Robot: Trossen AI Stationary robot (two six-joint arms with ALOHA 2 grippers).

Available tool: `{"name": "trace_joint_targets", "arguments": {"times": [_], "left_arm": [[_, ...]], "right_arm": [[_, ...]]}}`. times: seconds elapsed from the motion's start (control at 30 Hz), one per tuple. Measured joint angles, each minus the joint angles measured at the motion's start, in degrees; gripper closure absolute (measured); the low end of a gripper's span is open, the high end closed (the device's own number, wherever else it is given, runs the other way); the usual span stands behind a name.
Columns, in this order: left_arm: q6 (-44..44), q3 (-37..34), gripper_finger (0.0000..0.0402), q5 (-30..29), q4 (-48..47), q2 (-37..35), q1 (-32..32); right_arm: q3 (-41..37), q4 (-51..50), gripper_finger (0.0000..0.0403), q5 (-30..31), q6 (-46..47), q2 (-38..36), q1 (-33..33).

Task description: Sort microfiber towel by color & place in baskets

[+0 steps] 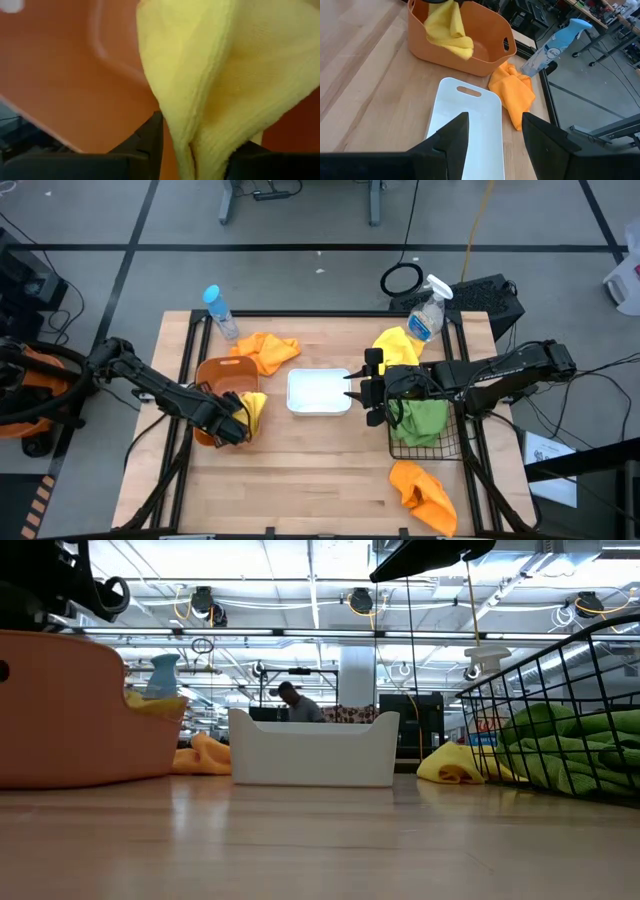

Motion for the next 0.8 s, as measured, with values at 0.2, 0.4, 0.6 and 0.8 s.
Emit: {"name": "trace_joint_targets", "arguments": {"times": [0.2,0.4,0.6,0.8], "left_arm": [[2.7,0.0,0.0288,-1.2,-0.9,0.0,0.0],[6.0,0.0,0.0328,-1.0,-2.3,0.0,0.5],[5.1,0.5,0.0392,-8.4,-4.5,-0.1,2.4],[1.6,2.9,0.0387,-20.8,-6.4,-0.1,4.4]], "right_arm": [[0.0,0.0,0.0227,0.0,0.0,0.0,0.0],[0.0,0.0,0.0227,0.0,-0.1,0.0,0.0],[0.0,0.4,0.0227,0.0,-0.2,0.0,0.0],[0.0,0.5,0.0227,0.0,-0.4,0.0,-0.7]]}}
